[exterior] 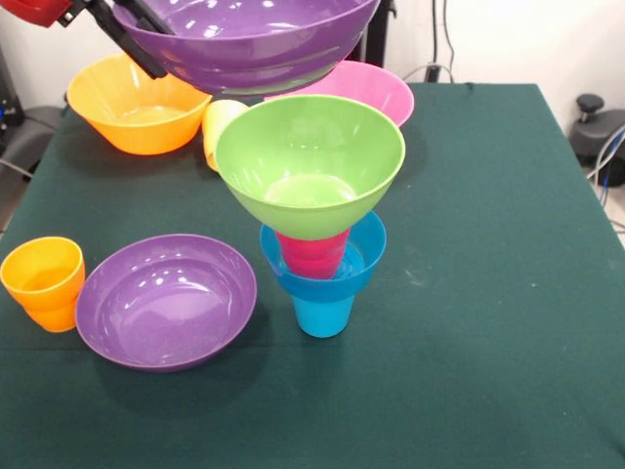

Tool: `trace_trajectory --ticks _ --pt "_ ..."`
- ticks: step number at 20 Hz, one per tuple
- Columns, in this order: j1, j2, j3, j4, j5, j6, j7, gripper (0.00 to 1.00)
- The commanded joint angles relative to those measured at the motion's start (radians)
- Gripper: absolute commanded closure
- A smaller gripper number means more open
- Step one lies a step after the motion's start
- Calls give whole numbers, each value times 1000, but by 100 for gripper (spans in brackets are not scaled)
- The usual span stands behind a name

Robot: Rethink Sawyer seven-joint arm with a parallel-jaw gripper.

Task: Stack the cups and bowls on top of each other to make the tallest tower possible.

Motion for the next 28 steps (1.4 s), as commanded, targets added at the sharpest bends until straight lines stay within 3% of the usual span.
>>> trace_trajectory --ticks 1,17,28 --pt "33 -191 -124 81 -138 -243 95 100" --pt "90 -224 -210 66 -80 -277 60 100" --pt "124 -232 -243 70 -10 -269 97 100"
